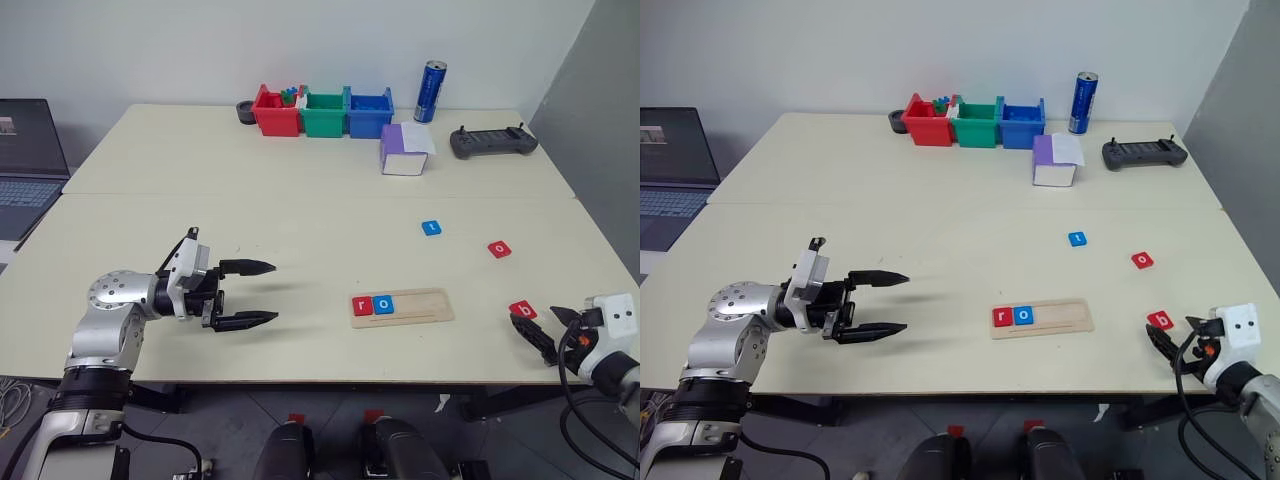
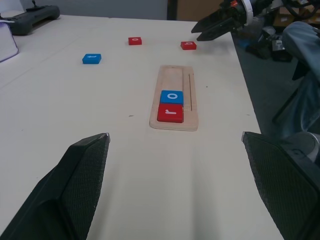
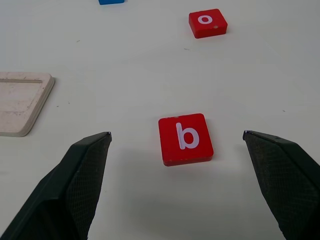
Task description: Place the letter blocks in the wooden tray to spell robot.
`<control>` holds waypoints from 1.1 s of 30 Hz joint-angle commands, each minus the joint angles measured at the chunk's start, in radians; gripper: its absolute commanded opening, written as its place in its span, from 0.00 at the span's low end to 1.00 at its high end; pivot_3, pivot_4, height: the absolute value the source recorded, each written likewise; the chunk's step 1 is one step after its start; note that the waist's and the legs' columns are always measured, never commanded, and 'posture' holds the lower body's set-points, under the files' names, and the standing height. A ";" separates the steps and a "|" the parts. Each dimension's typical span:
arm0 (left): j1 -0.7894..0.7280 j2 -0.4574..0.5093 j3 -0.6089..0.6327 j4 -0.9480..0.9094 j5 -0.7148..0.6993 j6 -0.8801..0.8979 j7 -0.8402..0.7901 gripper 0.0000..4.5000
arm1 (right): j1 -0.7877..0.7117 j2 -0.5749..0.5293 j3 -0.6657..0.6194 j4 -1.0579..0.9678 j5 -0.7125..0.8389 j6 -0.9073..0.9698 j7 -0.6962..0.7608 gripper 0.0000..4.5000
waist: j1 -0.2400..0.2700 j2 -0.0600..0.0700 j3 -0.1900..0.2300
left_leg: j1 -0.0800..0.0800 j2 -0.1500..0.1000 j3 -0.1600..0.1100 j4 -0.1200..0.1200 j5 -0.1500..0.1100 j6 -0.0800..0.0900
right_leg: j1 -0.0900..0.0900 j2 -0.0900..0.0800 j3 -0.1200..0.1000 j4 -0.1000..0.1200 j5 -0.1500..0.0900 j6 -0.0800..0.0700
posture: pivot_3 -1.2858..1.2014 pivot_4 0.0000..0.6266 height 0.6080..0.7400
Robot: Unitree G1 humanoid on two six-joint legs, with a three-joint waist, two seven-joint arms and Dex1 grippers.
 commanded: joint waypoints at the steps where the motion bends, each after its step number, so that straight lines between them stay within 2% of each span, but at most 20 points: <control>1: 0.012 0.019 0.017 -0.035 -0.011 -0.004 -0.007 1.00 | -0.019 -0.009 0.005 0.033 -0.018 -0.052 0.011 1.00 | 0.000 0.000 0.000 | 0.000 0.000 0.000 0.000 0.000 0.000 | 0.000 0.000 0.000 0.000 0.000 0.000 | 0.52 0.24 1.00; 14: 0.049 0.031 0.021 -0.075 -0.020 0.018 0.005 1.00 | -0.077 -0.005 0.068 0.145 -0.060 -0.111 0.012 1.00 | 0.000 0.000 0.000 | 0.000 0.000 0.000 0.000 0.000 0.000 | 0.000 0.000 0.000 0.000 0.000 0.000 | 0.52 0.24 1.00; 17: 0.047 0.032 0.021 -0.074 -0.018 0.018 0.006 1.00 | -0.069 0.006 0.075 0.152 -0.063 -0.112 0.000 0.87 | 0.000 0.000 0.000 | 0.000 0.000 0.000 0.000 0.000 0.000 | 0.000 0.000 0.000 0.000 0.000 0.000 | 0.52 0.24 1.00; 24: 0.033 0.037 0.018 -0.060 -0.012 0.015 0.002 1.00 | -0.042 0.025 0.092 0.106 -0.066 -0.103 -0.021 0.34 | 0.000 -0.001 0.000 | 0.000 0.000 0.000 0.000 0.000 0.000 | 0.000 0.000 0.000 0.000 0.000 0.000 | 0.52 0.24 1.00; 29: 0.028 0.037 0.015 -0.058 -0.011 0.015 0.000 1.00 | -0.061 0.069 0.132 0.007 -0.080 -0.075 -0.103 0.32 | -0.001 -0.001 0.000 | 0.000 0.001 0.000 0.000 0.000 0.000 | 0.000 0.000 0.000 0.000 0.000 0.000 | 0.52 0.24 1.00; 33: 0.025 0.034 0.013 -0.056 -0.011 0.016 -0.001 1.00 | -0.122 0.120 0.211 -0.064 -0.156 0.008 -0.255 0.32 | -0.002 -0.001 0.000 | 0.000 0.001 0.000 0.000 0.000 0.000 | 0.000 0.000 0.000 0.001 0.000 0.000 | 0.52 0.24 1.00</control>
